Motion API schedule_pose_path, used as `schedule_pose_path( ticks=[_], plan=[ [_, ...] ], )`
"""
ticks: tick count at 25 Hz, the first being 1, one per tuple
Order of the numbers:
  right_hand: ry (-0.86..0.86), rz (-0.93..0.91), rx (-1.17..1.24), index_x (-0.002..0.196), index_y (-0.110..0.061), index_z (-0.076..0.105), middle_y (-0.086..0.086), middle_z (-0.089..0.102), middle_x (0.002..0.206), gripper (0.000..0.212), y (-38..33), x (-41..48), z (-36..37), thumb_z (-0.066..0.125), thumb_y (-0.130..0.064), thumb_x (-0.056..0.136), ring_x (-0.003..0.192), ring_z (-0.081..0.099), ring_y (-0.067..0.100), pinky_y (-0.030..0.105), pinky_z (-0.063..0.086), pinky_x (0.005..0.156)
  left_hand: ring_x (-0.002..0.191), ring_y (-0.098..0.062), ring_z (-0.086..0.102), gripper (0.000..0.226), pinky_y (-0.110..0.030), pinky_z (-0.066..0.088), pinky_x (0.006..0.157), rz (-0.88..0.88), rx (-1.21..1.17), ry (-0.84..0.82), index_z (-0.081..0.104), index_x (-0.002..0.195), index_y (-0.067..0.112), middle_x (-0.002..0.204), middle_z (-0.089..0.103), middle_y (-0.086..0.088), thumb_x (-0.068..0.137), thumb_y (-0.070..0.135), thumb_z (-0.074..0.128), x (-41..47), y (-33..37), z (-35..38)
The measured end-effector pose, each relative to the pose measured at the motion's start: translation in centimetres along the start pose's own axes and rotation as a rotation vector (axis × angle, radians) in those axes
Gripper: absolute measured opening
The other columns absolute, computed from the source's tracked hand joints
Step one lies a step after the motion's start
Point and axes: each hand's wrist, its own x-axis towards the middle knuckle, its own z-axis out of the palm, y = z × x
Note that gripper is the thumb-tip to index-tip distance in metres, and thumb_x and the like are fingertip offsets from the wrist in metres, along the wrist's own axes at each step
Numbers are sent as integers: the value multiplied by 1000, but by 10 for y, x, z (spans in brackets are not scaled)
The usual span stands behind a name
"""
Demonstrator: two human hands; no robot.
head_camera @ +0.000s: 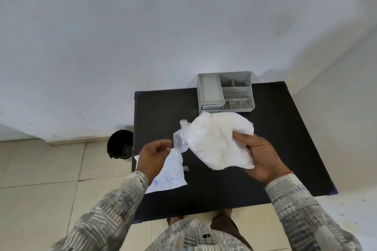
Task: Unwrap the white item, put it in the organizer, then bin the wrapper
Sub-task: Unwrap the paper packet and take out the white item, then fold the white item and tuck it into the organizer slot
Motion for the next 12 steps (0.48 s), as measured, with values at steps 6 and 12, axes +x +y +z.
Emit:
schedule_pose_path(
  ticks=[6, 12],
  plan=[
    [110, 67, -178, 129, -8, 73, 16, 79, 122, 34, 4, 11, -13, 70, -7, 96, 111, 77, 37, 58, 61, 96, 108, -29, 79, 46, -48, 65, 84, -385, -874, -528, 71, 133, 12, 127, 79, -13, 114, 40, 40, -37, 93, 33],
    [111, 41, -223, 130, -8, 71, 17, 78, 124, 35, -30, 13, -33, 72, -9, 95, 106, 79, 34, 50, 65, 84, 108, -31, 80, 39, -44, 68, 77, -277, -643, -438, 66, 138, 10, 117, 83, -8, 100, 5, 69, -26, 103, 50]
  ],
)
